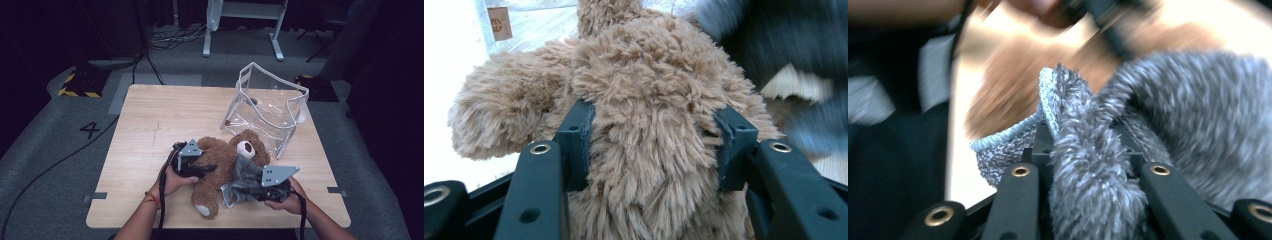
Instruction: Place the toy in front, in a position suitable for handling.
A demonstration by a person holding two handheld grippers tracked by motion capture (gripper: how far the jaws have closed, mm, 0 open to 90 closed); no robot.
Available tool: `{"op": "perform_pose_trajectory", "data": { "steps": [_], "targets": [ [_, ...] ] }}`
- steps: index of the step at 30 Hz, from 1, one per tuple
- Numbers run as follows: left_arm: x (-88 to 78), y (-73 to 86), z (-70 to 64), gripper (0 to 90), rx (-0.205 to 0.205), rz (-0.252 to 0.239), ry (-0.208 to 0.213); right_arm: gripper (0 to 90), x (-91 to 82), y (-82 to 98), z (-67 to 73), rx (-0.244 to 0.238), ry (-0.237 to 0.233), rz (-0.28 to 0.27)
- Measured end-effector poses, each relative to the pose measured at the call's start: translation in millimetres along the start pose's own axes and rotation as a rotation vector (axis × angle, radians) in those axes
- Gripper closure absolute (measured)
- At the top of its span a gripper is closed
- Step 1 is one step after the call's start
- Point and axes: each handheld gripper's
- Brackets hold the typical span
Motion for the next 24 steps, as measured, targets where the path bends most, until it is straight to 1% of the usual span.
{"op": "perform_pose_trajectory", "data": {
  "steps": [2,4,6,7,9,10,11,12,14,16,17,19,20,21,22,24],
  "targets": [
    [-0.2,0.3,-0.6,46.6,0.004,0.000,0.002,71.6,0.0,-7.9,-10.1,-0.001,0.066,-0.030],
    [-0.3,0.7,-0.8,46.6,0.007,-0.002,0.003,71.6,5.2,-9.9,-16.5,-0.007,0.114,-0.032],
    [-0.6,1.0,-1.2,46.6,0.006,-0.001,0.001,71.6,14.8,-7.4,-21.2,-0.007,0.110,-0.016],
    [-0.7,1.1,-1.4,46.6,0.008,-0.002,0.002,71.7,19.6,-4.7,-22.1,-0.001,0.099,-0.004],
    [-0.8,1.2,-1.8,46.6,0.014,-0.001,0.003,71.8,27.4,2.7,-21.2,-0.004,0.085,0.028],
    [-0.7,1.1,-1.9,46.6,0.019,0.000,0.005,71.8,29.9,7.4,-20.9,-0.002,0.074,0.047],
    [-0.6,0.9,-2.5,46.6,0.022,0.002,0.007,71.9,32.7,18.2,-20.5,0.011,0.052,0.084],
    [-0.8,0.6,-2.9,46.6,0.027,0.005,0.006,71.9,32.7,18.2,-20.5,0.011,0.052,0.084],
    [-0.7,0.1,-3.8,46.6,0.037,0.008,0.011,72.2,32.7,31.6,-19.6,0.025,0.041,0.138],
    [-0.7,-0.6,-5.5,46.6,0.044,0.012,0.007,72.3,26.0,38.9,-20.6,0.040,0.041,0.154],
    [-0.9,-1.0,-6.0,46.5,0.046,0.016,0.003,72.4,19.3,40.9,-22.2,0.050,0.045,0.168],
    [-1.2,-1.0,-5.8,46.5,0.038,0.017,0.005,72.5,3.4,43.1,-25.6,0.064,0.071,0.190],
    [-1.3,-0.6,-4.9,46.6,0.036,0.015,0.009,72.4,-16.1,43.8,-29.4,0.074,0.113,0.192],
    [-1.4,-0.4,-4.6,46.6,0.037,0.014,0.010,72.4,-16.1,43.8,-29.4,0.074,0.113,0.192],
    [-1.5,-0.3,-4.5,46.5,0.038,0.013,0.011,72.4,-23.1,42.9,-31.3,0.079,0.132,0.177],
    [-1.4,-0.3,-4.7,46.5,0.039,0.013,0.012,72.4,-41.0,36.8,-37.3,0.103,0.173,0.114]
  ]
}}
Point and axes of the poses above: each handheld gripper's, and its own axes: x roughly forward along the jaws, y roughly out of its underside, z roughly to its left, and after that the axes turned 5 degrees about -y, right-handed
